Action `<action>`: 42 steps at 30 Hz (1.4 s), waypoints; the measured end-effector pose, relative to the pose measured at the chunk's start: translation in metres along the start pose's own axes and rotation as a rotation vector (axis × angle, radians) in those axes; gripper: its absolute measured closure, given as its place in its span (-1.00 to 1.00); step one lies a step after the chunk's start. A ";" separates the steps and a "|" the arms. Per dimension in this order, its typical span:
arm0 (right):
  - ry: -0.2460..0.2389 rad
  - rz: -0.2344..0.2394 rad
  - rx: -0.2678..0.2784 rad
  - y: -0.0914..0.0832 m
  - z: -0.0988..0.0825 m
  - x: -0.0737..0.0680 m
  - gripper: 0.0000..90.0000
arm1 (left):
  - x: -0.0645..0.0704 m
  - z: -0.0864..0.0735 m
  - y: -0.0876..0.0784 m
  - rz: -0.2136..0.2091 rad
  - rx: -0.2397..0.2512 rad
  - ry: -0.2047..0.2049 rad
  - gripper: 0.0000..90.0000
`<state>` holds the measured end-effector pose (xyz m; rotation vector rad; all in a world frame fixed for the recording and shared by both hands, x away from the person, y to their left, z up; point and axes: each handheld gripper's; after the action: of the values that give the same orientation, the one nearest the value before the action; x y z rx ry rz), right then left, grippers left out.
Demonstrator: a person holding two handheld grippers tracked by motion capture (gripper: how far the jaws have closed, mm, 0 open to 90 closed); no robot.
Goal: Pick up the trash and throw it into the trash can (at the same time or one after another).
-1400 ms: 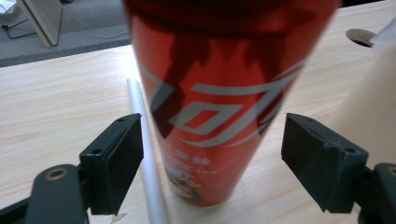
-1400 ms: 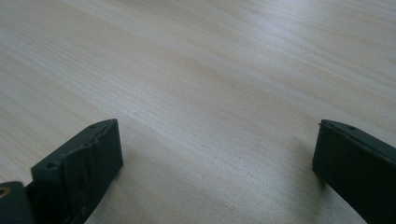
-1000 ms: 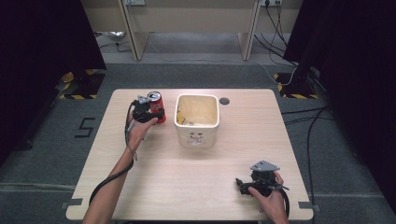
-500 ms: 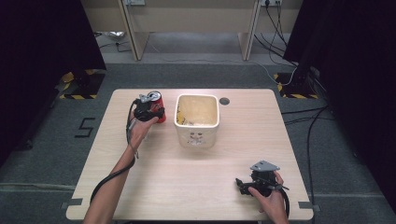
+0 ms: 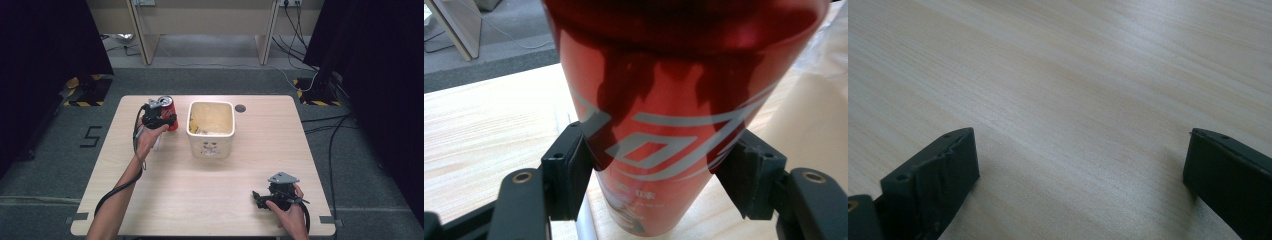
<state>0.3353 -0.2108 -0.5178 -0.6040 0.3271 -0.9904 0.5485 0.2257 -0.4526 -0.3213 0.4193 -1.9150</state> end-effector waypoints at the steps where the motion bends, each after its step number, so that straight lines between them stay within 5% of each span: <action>1: 0.000 0.001 0.001 0.000 0.000 0.000 -0.96 | 0.001 0.001 -0.001 -0.005 -0.001 0.003 -0.24; 19: -0.001 0.000 0.001 0.000 0.000 0.000 -0.96 | 0.011 0.026 -0.030 -0.051 -0.005 0.058 -0.24; 42: 0.000 0.000 0.001 0.000 0.000 0.000 -0.96 | 0.013 0.048 -0.063 -0.113 -0.008 0.083 -0.24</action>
<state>0.3354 -0.2109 -0.5179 -0.6030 0.3264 -0.9900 0.5106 0.2283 -0.3815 -0.2766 0.4720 -2.0425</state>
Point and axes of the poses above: each handheld gripper's, and its own axes: y roughly forward along the jaws, z roughly out of its top, x roughly to its right, and after that the axes turned 8 degrees about x, right-handed
